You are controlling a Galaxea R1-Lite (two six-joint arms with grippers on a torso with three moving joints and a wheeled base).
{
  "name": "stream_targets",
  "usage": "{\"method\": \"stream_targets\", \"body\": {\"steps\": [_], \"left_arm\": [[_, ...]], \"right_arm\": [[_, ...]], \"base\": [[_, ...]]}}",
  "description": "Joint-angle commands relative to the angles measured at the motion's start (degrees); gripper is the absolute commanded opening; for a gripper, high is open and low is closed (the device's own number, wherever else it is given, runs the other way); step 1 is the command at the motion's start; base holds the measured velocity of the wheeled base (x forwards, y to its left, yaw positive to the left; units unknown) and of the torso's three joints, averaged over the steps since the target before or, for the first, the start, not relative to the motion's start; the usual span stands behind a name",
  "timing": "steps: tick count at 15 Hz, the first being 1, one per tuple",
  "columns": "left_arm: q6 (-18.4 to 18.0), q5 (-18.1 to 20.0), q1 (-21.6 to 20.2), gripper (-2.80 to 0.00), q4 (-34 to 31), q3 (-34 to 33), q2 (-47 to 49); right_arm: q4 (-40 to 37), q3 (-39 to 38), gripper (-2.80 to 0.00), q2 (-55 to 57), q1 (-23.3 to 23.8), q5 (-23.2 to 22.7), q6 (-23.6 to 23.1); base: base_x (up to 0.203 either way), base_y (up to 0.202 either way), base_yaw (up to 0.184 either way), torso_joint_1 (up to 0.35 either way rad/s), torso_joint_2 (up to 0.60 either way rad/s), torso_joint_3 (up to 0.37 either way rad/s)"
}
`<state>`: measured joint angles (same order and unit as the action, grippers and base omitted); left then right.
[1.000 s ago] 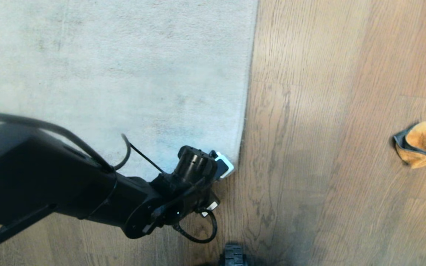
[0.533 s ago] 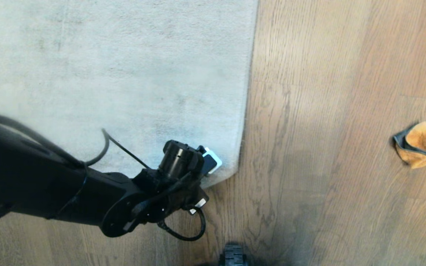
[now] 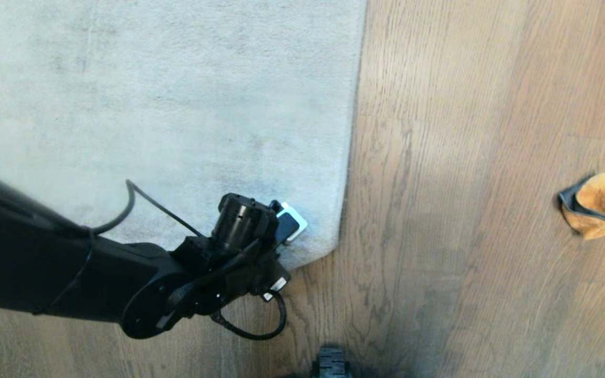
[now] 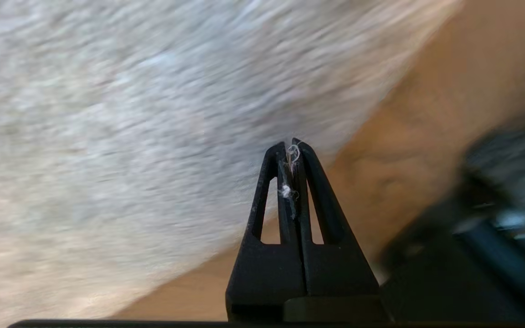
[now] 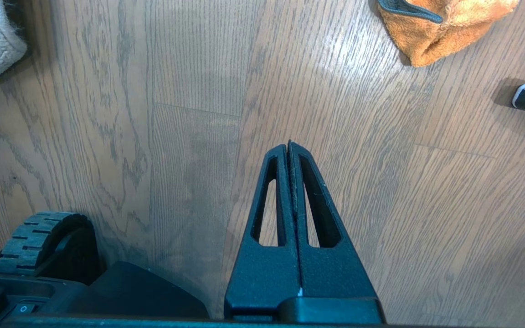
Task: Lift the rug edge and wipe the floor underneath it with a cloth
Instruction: Lay down the carpet
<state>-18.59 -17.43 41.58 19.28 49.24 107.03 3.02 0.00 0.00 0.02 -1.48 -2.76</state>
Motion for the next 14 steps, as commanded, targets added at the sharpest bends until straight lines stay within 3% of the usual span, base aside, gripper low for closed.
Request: {"method": "stream_targets", "body": {"steps": [1, 9, 11, 14], "left_arm": [[6.8, 0.4, 2.9, -2.80, 0.0, -0.9, -0.6], [11.1, 2.9, 6.2, -2.80, -2.0, -2.0, 0.0], [13.9, 2.5, 7.7, -2.80, -2.5, -4.9, -1.1], [13.9, 0.4, 7.4, -2.80, -2.5, -8.9, -2.6]], "right_arm": [[0.1, 0.0, -2.80, 0.1, 0.0, 0.0, -0.1], [0.1, 0.0, -2.80, 0.1, 0.1, 0.0, -0.1], [0.1, 0.0, -2.80, 0.1, 0.0, 0.0, -0.1], [0.0, 0.0, -2.80, 0.1, 0.0, 0.0, -0.1]], "base": [[0.000, 0.000, 0.000, 0.000, 0.00, 0.000], [0.000, 0.000, 0.000, 0.000, 0.00, 0.000], [0.000, 0.000, 0.000, 0.000, 0.00, 0.000], [0.000, 0.000, 0.000, 0.000, 0.00, 0.000]]}}
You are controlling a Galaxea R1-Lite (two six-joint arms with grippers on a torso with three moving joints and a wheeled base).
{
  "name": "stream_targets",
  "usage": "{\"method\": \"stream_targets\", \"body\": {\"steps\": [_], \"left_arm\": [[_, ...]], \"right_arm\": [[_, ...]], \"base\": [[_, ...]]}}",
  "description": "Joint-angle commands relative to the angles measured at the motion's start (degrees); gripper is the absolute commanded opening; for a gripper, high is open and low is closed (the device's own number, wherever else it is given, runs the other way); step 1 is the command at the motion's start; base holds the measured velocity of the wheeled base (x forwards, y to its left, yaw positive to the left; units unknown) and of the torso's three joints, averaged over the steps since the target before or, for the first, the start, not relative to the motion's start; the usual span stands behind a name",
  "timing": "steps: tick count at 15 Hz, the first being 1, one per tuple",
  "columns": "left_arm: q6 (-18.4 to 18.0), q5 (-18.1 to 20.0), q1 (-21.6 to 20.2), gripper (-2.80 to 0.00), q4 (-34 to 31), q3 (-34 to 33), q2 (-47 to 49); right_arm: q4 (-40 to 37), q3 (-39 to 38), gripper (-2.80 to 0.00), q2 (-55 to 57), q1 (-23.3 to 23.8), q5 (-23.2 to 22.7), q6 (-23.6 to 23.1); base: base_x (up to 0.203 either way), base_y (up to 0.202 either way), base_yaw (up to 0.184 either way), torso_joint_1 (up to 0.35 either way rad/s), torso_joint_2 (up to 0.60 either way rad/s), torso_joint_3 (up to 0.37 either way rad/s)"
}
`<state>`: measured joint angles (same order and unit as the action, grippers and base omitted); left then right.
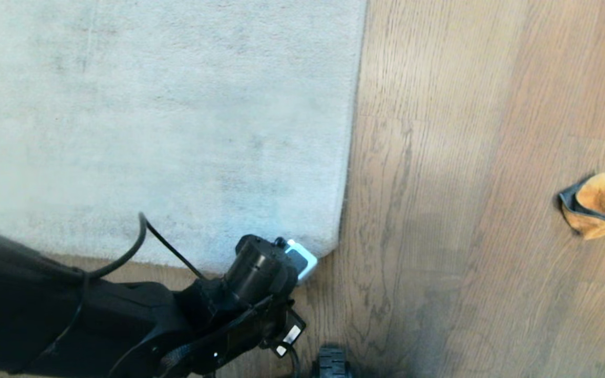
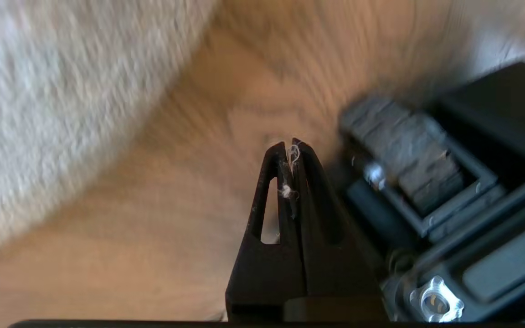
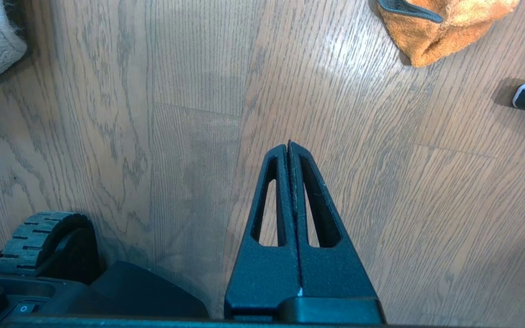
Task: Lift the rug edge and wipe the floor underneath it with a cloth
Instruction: Lay down the carpet
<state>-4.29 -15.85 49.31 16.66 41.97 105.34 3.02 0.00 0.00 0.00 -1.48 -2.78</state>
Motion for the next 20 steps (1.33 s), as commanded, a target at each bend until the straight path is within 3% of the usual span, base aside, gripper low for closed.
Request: {"method": "stream_targets", "body": {"steps": [1, 6, 14, 18, 20], "left_arm": [[-1.1, -2.7, -1.1, -2.80, 0.4, -1.6, -0.9], [0.8, -3.0, -1.8, -2.80, 2.6, 6.8, 0.9], [15.6, -1.5, 0.3, -2.80, 9.0, 19.6, 4.5], [19.1, -1.4, 1.1, -2.80, 9.0, 24.9, 7.5], [20.2, 1.2, 1.4, -2.80, 8.7, 28.4, 9.6]], "right_arm": [[0.1, 0.0, -2.80, 0.1, 0.0, 0.0, 0.0], [0.1, 0.0, -2.80, 0.1, 0.0, 0.0, 0.0], [0.1, 0.0, -2.80, 0.1, 0.0, 0.0, 0.0], [0.1, 0.0, -2.80, 0.1, 0.0, 0.0, 0.0], [0.1, 0.0, -2.80, 0.1, 0.0, 0.0, 0.0]], "base": [[0.000, 0.000, 0.000, 0.000, 0.00, 0.000], [0.000, 0.000, 0.000, 0.000, 0.00, 0.000], [0.000, 0.000, 0.000, 0.000, 0.00, 0.000], [0.000, 0.000, 0.000, 0.000, 0.00, 0.000], [0.000, 0.000, 0.000, 0.000, 0.00, 0.000]]}}
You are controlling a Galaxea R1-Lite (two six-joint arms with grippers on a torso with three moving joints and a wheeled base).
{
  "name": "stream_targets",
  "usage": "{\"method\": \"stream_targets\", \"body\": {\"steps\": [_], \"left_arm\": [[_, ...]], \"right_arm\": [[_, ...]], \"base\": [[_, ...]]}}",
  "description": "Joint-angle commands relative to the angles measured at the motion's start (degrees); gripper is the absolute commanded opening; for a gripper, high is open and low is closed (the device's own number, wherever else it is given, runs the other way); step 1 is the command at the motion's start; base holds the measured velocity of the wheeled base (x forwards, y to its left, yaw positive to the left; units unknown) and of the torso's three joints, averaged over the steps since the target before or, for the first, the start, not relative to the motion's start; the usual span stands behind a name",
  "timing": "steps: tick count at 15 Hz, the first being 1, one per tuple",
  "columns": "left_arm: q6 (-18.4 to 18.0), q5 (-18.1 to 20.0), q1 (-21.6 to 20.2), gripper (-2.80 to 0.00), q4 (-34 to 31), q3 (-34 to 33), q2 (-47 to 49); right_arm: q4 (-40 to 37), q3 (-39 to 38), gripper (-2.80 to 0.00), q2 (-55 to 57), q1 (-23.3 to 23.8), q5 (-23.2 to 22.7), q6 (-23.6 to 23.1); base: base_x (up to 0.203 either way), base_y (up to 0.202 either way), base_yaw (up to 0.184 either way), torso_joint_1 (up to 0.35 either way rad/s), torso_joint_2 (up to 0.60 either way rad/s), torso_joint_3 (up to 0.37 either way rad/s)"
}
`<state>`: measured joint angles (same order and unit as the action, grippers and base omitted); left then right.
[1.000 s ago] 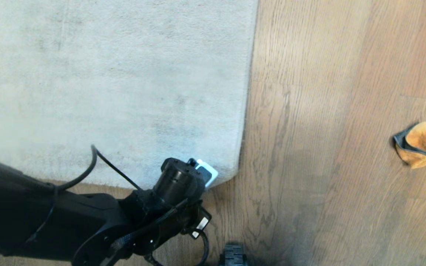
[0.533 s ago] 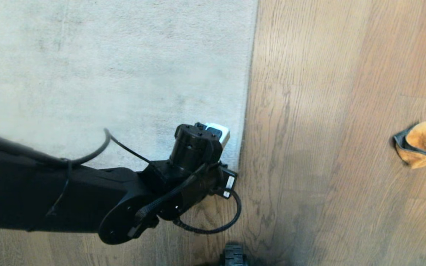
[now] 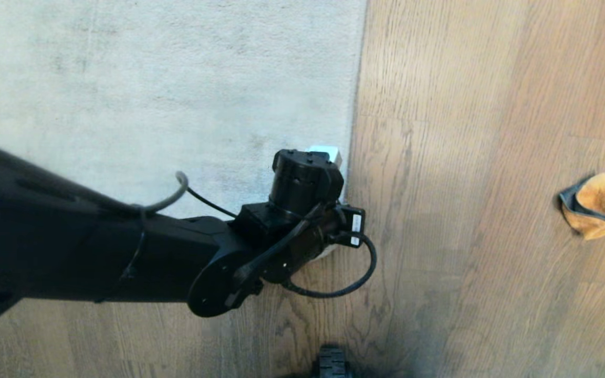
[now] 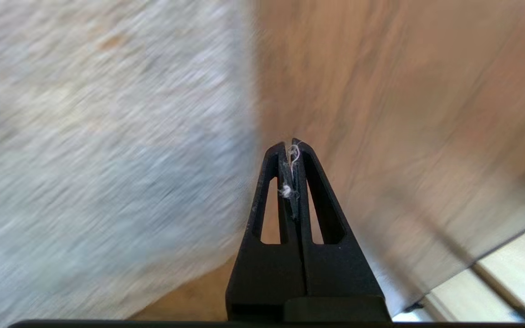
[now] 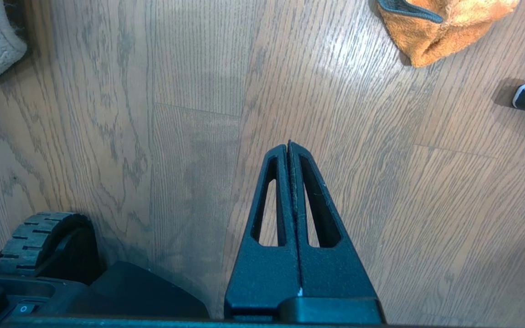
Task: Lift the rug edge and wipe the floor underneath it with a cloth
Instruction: Lay down the carpet
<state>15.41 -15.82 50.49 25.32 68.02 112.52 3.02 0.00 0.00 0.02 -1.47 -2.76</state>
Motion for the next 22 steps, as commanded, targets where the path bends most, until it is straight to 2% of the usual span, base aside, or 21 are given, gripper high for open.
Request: {"method": "stream_targets", "body": {"steps": [1, 5, 10, 12, 15, 22], "left_arm": [[0.7, 2.5, 0.2, -2.80, -0.2, 3.6, 3.3], [1.0, 3.0, 0.7, -2.80, -1.1, 7.4, 6.3], [0.4, 2.2, 0.8, -2.80, -7.7, 7.6, 7.9], [-0.6, -0.4, 0.8, -2.80, -9.6, 7.3, 8.1], [-5.0, -7.1, 0.4, -2.80, -16.2, 7.3, 8.3], [-15.5, -7.9, -2.8, -2.80, -17.9, 6.6, 8.2]], "right_arm": [[0.1, 0.0, -2.80, 0.0, 0.0, 0.0, -0.1], [0.0, 0.0, -2.80, 0.1, 0.0, 0.0, -0.1], [0.1, 0.0, -2.80, 0.0, 0.0, 0.0, -0.1], [0.1, 0.0, -2.80, 0.1, 0.1, 0.0, -0.1], [0.1, 0.0, -2.80, 0.1, 0.0, 0.0, -0.1], [0.1, 0.0, -2.80, 0.1, 0.0, 0.0, -0.1]], "base": [[0.000, 0.000, 0.000, 0.000, 0.00, 0.000], [0.000, 0.000, 0.000, 0.000, 0.00, 0.000], [0.000, 0.000, 0.000, 0.000, 0.00, 0.000], [0.000, 0.000, 0.000, 0.000, 0.00, 0.000], [0.000, 0.000, 0.000, 0.000, 0.00, 0.000], [0.000, 0.000, 0.000, 0.000, 0.00, 0.000]]}}
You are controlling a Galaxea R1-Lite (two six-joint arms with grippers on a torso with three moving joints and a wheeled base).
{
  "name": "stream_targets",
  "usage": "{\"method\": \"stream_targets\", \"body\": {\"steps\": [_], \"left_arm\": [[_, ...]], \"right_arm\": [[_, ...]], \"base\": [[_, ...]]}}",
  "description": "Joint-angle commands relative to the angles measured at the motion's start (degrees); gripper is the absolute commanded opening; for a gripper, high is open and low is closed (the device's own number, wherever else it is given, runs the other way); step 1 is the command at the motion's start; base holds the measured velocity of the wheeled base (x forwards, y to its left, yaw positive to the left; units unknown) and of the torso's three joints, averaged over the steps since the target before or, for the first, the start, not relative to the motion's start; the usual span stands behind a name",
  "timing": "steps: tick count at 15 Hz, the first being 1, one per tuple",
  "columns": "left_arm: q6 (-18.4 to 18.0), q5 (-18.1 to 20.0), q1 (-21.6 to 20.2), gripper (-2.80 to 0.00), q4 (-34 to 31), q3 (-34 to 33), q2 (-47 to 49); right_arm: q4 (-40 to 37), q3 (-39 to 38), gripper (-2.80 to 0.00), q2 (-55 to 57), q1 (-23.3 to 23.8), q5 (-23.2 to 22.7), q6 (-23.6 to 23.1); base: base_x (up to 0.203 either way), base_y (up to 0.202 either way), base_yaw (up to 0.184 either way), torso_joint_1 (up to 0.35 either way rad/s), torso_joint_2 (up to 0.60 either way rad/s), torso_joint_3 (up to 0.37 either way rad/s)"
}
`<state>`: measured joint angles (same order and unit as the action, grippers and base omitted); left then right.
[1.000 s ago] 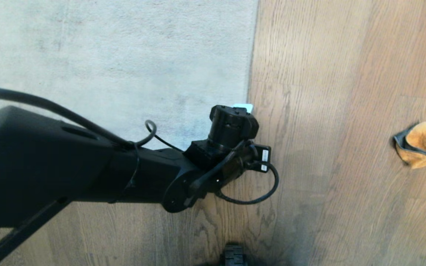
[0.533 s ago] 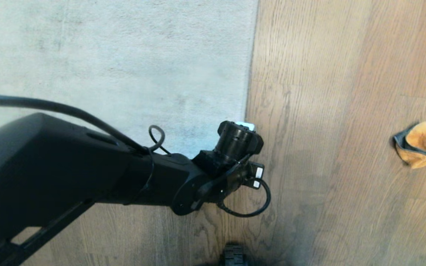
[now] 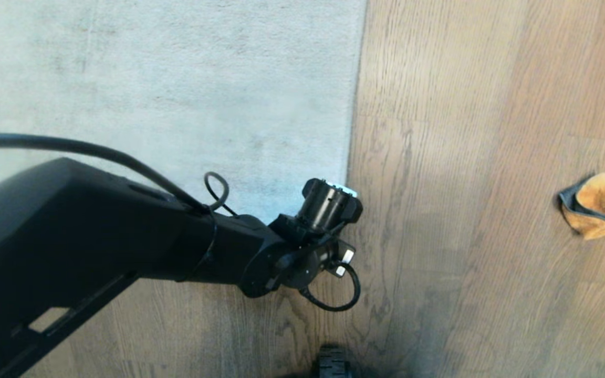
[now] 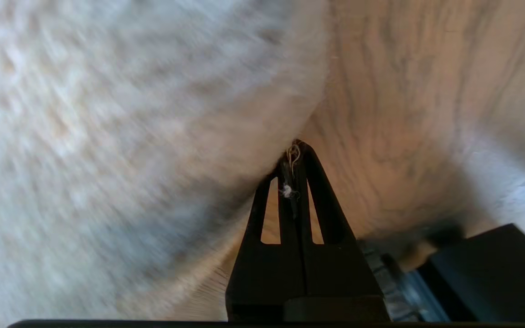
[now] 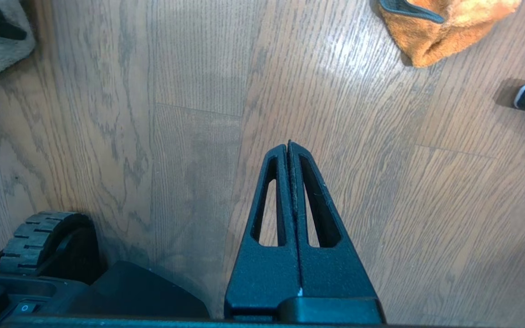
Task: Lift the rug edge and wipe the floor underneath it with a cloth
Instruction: Lay down the carpet
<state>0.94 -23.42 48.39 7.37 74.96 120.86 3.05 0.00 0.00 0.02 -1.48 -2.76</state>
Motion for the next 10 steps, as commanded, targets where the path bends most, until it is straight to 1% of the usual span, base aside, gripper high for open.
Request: {"method": "stream_targets", "body": {"steps": [1, 4, 7, 10], "left_arm": [[-2.1, -0.5, -1.1, -2.80, 0.1, -0.8, -0.5], [-3.5, -0.6, -1.6, -2.80, 0.0, -3.1, -2.2], [-3.6, -0.5, -2.2, -2.80, -0.3, -7.0, -5.2], [-3.6, -0.5, -3.1, -2.80, -2.6, -9.6, -8.4]], "right_arm": [[0.0, 0.0, -2.80, 0.1, 0.0, 0.0, -0.1], [0.0, 0.0, -2.80, 0.1, 0.0, 0.0, -0.1], [0.0, 0.0, -2.80, 0.1, 0.1, 0.0, -0.1], [0.0, 0.0, -2.80, 0.1, 0.0, 0.0, -0.1]], "base": [[0.000, 0.000, 0.000, 0.000, 0.00, 0.000], [0.000, 0.000, 0.000, 0.000, 0.00, 0.000], [0.000, 0.000, 0.000, 0.000, 0.00, 0.000], [0.000, 0.000, 0.000, 0.000, 0.00, 0.000]]}}
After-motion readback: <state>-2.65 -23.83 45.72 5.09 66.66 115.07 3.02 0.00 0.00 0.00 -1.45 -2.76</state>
